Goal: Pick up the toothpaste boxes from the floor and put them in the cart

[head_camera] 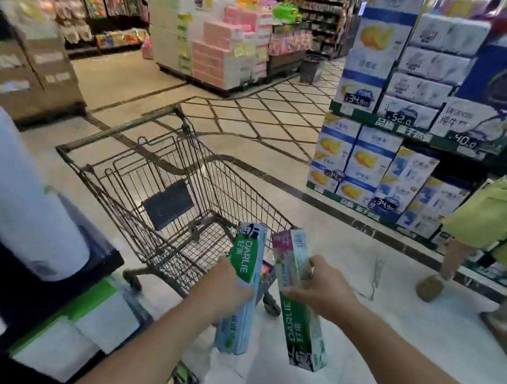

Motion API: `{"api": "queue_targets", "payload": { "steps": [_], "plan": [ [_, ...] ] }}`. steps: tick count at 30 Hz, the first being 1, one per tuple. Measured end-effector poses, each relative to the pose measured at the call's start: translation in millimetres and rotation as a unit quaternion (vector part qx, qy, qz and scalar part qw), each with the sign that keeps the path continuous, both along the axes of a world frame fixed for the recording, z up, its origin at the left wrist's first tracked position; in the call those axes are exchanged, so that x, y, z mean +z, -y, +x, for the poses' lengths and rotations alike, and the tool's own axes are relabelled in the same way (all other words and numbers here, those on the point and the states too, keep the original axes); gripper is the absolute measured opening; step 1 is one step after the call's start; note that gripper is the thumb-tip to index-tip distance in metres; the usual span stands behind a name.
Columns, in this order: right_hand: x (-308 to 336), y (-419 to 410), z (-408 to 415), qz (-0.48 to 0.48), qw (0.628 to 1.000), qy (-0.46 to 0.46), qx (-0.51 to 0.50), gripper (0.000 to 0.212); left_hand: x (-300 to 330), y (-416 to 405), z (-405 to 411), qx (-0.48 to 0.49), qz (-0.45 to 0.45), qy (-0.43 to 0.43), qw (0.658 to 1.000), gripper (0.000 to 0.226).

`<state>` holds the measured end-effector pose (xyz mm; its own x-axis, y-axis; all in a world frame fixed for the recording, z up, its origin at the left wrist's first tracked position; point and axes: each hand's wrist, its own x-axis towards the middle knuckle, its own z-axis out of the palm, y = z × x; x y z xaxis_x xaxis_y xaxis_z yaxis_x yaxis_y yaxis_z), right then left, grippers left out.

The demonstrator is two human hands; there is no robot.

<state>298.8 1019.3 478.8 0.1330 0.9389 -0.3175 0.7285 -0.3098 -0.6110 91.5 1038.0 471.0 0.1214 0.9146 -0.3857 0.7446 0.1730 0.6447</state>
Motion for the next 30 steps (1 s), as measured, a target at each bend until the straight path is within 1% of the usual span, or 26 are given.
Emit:
{"api": "queue_targets", "payload": {
  "steps": [6,10,13,16,18,20,22,24,25,26,28,30],
  "plan": [
    [-29.5,-104.5,25.7,-0.026,0.999,-0.031,0.019,0.058,-21.5,-88.2,23.7,0.03,-0.028,0.011,0.999,0.039],
    [-52.8,-195.8,35.2,-0.047,0.996,-0.029,0.07,0.059,-37.8,-150.4,33.7,0.105,-0.053,0.001,0.993,0.041],
    [-71.2,-256.5,30.7,-0.06,0.991,-0.007,0.121,0.05,-55.7,-190.0,37.5,0.178,-0.074,0.005,0.981,0.041],
    [-99.2,-307.9,14.6,-0.072,0.981,0.014,0.179,0.041,-86.9,-221.7,34.5,0.24,-0.094,0.025,0.966,0.031],
    [-125.1,-334.0,-0.3,-0.086,0.976,0.002,0.201,0.036,-114.2,-236.6,30.6,0.282,-0.1,0.032,0.954,0.027],
    [-154.2,-351.1,-16.7,-0.107,0.971,-0.012,0.214,0.036,-145.1,-245.3,27.5,0.319,-0.105,0.04,0.941,0.024],
    [-187.5,-359.8,-32.5,-0.127,0.965,-0.001,0.23,0.036,-183.5,-248.9,24.8,0.358,-0.131,0.033,0.924,0.021],
    [-224.8,-361.6,-44.0,-0.142,0.958,0.023,0.25,0.037,-226.6,-247.2,22.5,0.389,-0.167,0.029,0.906,0.035],
    [-244.2,-359.9,-48.7,-0.145,0.954,0.03,0.261,0.038,-246.6,-244.8,21.9,0.401,-0.183,0.022,0.897,0.039],
    [-263.4,-356.2,-52.9,-0.15,0.95,0.037,0.273,0.042,-267.5,-242.0,21.6,0.421,-0.2,0.017,0.885,0.054],
    [-299.0,-349.5,-61.9,-0.173,0.937,0.056,0.299,0.056,-301.9,-238.3,24.6,0.452,-0.227,0.008,0.863,0.082],
    [-328.1,-343.6,-71.3,-0.186,0.925,0.078,0.321,0.07,-333.2,-240.0,27.0,0.464,-0.233,-0.008,0.855,0.087]
  ]
}}
